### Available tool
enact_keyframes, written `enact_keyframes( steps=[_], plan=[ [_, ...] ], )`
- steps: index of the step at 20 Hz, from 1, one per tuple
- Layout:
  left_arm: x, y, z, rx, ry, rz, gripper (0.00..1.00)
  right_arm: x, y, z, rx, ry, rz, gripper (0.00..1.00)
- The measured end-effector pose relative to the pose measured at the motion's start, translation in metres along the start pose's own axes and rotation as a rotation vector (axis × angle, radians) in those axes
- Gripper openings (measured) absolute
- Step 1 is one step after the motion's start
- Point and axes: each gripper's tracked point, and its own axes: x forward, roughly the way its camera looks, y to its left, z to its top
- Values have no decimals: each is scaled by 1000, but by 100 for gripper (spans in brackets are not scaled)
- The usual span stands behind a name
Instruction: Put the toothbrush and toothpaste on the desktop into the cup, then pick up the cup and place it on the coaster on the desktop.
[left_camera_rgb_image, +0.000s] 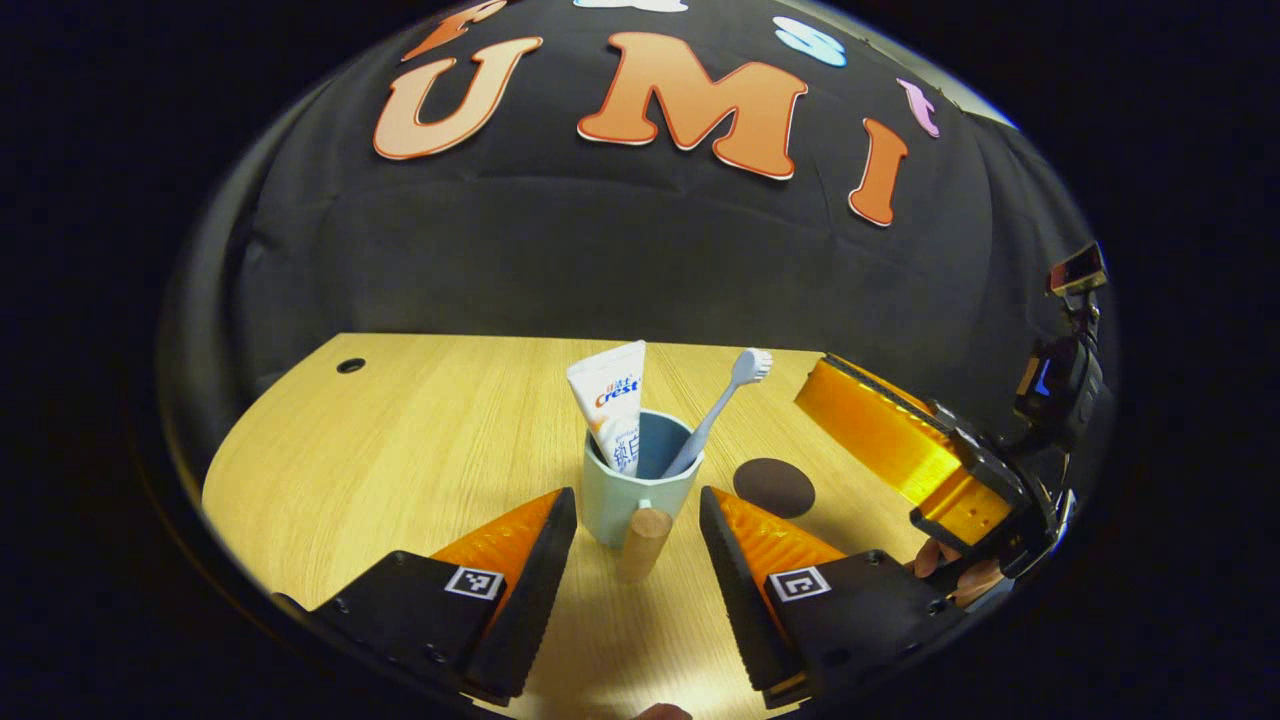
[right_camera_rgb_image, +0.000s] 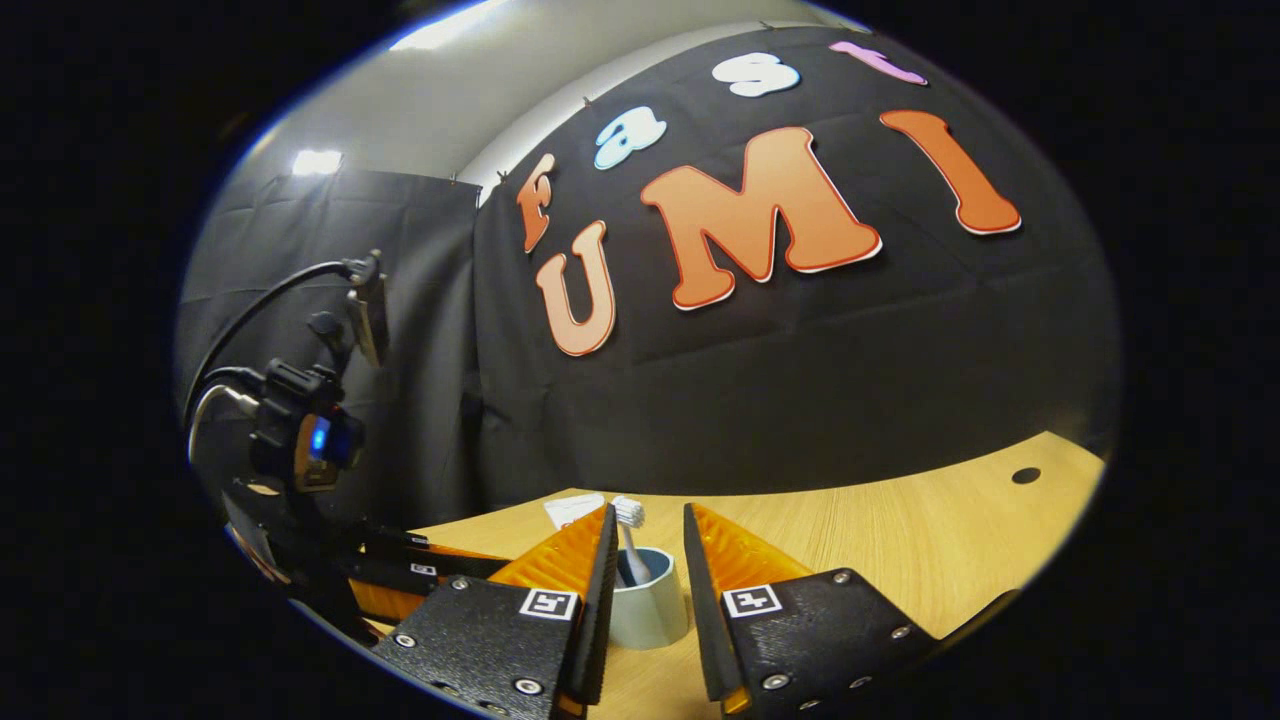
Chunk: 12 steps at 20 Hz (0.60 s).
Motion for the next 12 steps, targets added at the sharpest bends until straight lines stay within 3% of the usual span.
enact_keyframes(
  steps=[4,8,9,10,11,12],
  plan=[
    [3,5,0,19,123,7,83,-15,-13,20,-56,-36,-27,47],
    [7,3,-4,23,270,-15,83,-33,-29,47,-60,-86,-46,64],
    [9,2,-2,22,295,-24,85,-37,-34,54,-60,-98,-58,72],
    [12,1,-3,26,328,-34,84,-41,-40,60,-57,-109,-70,70],
    [14,1,-4,32,358,-44,84,-46,-45,66,-53,-116,-77,81],
    [17,3,-5,33,393,-38,84,-51,-48,70,-51,-121,-79,82]
  ],
)
